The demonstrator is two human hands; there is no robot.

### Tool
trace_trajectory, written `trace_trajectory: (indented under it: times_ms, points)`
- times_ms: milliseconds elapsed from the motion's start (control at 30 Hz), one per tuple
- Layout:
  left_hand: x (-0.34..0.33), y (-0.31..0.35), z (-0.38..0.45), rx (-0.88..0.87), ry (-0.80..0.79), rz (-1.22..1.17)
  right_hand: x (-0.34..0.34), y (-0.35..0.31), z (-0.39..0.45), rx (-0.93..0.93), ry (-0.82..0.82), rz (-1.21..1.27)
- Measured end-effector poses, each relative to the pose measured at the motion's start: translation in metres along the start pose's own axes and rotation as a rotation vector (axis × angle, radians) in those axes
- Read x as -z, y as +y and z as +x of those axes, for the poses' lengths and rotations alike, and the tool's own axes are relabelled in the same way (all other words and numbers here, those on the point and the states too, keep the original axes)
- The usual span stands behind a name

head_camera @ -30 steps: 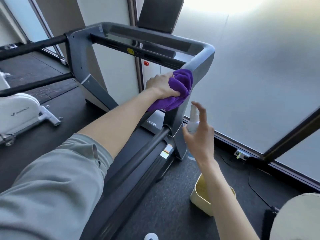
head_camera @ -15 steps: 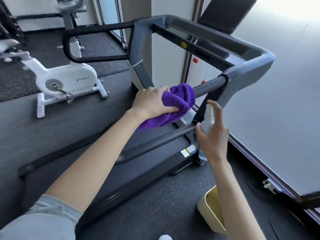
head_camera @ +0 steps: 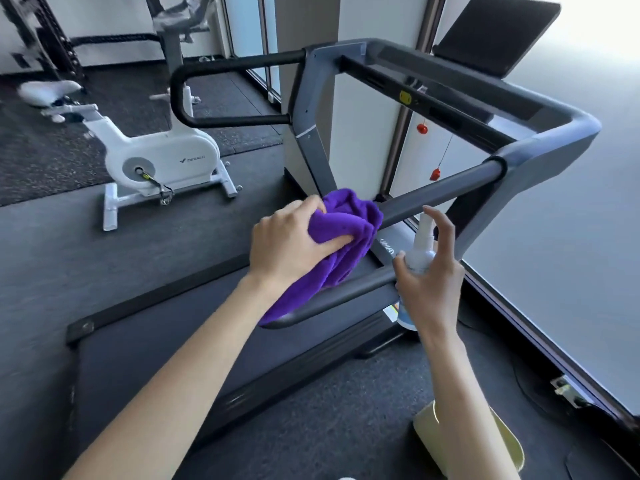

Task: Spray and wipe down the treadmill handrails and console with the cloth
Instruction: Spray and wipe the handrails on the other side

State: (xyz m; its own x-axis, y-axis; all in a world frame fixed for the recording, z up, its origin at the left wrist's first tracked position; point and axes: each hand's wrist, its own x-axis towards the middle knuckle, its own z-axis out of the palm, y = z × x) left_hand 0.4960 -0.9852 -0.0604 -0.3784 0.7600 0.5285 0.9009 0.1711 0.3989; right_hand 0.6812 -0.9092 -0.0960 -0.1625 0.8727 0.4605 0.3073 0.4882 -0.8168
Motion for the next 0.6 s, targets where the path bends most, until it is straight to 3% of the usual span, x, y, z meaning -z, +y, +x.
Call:
trace_trajectory:
  times_ms: [133, 267, 467, 600]
  points:
    - [-0.033, 0.035, 0.039, -0.133, -0.105, 0.115, 0.005, 0.002, -0.003, -0.014, 0.001, -0.026]
    - [-0.049, 0.047, 0.057, -0.123, -0.165, 0.079, 0.014, 0.004, 0.001, -0.053, -0.001, -0.045]
    - [-0.029, 0.026, 0.033, -0.037, -0.089, 0.107, 0.018, 0.023, 0.015, -0.033, -0.005, -0.011]
    - [-0.008, 0.013, -0.005, 0.125, 0.115, 0.115, 0.018, 0.043, 0.033, 0.036, -0.099, 0.059]
